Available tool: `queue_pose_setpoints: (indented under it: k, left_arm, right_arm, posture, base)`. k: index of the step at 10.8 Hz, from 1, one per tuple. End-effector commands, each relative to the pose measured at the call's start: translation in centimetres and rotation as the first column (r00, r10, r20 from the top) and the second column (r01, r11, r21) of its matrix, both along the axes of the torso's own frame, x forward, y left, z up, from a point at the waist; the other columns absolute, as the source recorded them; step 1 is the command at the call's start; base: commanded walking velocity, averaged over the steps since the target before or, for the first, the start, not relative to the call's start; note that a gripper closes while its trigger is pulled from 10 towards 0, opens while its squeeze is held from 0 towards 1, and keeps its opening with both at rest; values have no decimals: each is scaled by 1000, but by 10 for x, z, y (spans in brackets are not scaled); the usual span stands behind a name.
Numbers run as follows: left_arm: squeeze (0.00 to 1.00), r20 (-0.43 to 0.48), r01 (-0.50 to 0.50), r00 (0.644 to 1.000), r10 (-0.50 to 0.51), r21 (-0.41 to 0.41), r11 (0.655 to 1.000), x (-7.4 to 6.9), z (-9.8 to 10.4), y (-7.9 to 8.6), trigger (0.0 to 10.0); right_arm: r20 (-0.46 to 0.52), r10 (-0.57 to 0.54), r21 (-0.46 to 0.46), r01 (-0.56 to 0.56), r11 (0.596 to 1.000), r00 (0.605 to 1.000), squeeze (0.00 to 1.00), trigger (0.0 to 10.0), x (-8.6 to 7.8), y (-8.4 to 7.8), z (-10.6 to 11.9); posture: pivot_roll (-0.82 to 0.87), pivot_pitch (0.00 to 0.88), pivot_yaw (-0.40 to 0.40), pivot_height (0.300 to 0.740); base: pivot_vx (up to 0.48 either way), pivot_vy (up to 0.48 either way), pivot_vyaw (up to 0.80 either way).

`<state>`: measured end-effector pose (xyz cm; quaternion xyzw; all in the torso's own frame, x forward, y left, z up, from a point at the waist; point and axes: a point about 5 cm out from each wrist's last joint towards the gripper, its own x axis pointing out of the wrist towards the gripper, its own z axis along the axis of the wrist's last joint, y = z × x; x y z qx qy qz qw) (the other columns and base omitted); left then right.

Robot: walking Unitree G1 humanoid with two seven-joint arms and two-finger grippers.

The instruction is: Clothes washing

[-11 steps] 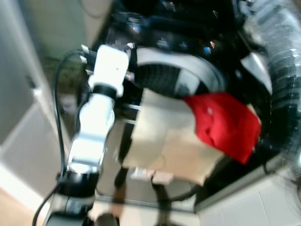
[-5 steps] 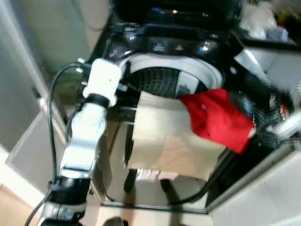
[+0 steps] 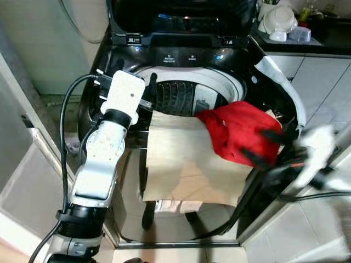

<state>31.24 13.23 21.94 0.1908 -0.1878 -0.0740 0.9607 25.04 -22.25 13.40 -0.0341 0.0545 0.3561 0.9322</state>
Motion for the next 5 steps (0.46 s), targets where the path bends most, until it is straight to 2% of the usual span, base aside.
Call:
queue_pose_setpoints:
  k: [1,2,5]
  left_arm:
    - [0,4,1,1000,-1,-3,1000,1,1,0,10000]
    - [0,10,-7,1000,7,-6,1000,0,2,1,10000]
    - [0,22,-24,999,24,-6,1000,-1,5,4,10000]
  right_arm:
    - [17,-21,-71,22,997,1000,0,10000,8,2,-7]
    - [0,-42,-109,42,993,999,0,10000,17,8,-21]
    - [117,-123,-119,137,983,985,0,10000,55,28,-21]
  posture:
    - [-61,0,-15,740]
    - [-48,0,-23,740]
    - [-15,0,-38,740]
  base:
    - [0,0,0]
    - [0,0,0]
    - [0,0,0]
